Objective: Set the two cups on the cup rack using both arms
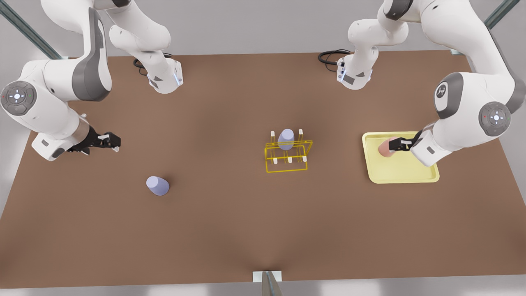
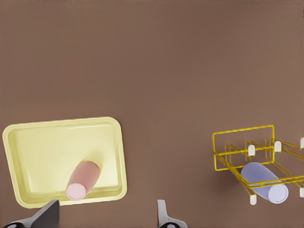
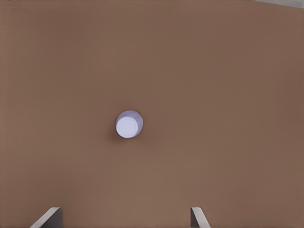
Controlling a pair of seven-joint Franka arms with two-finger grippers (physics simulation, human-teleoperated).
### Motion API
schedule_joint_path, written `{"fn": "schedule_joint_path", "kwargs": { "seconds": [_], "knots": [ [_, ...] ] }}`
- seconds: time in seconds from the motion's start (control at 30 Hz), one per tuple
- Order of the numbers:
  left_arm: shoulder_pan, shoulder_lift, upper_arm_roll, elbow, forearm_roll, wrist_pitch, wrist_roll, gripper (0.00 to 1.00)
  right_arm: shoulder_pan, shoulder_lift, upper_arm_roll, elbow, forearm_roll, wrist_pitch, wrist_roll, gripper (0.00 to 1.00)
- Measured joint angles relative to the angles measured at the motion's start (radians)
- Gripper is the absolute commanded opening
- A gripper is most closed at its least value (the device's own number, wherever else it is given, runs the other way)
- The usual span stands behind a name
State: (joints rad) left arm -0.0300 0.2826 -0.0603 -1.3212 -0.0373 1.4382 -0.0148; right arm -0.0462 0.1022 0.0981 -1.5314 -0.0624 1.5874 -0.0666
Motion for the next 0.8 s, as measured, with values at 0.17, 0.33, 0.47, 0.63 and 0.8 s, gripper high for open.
{"fn": "schedule_joint_path", "kwargs": {
  "seconds": [0.17,0.33,0.47,0.63,0.8],
  "knots": [
    [0.007,-0.013,0.067,-0.192,0.009,0.066,0.006,1.0,0.002,0.116,0.006,0.015,-0.005,0.013,-0.003,1.0],
    [0.042,-0.059,0.109,-0.587,0.035,0.322,0.05,1.0,0.005,0.296,0.009,0.008,-0.002,0.129,0.007,1.0],
    [0.05,-0.078,0.148,-0.742,0.041,0.5,0.09,1.0,0.004,0.302,0.009,-0.071,0.008,0.24,0.023,1.0],
    [0.053,-0.089,0.176,-0.843,0.043,0.644,0.139,1.0,0.008,0.309,0.009,-0.148,0.034,0.364,0.043,1.0],
    [0.057,-0.105,0.185,-0.915,0.044,0.731,0.176,1.0,0.009,0.361,0.01,-0.151,0.065,0.443,0.057,1.0]
  ]
}}
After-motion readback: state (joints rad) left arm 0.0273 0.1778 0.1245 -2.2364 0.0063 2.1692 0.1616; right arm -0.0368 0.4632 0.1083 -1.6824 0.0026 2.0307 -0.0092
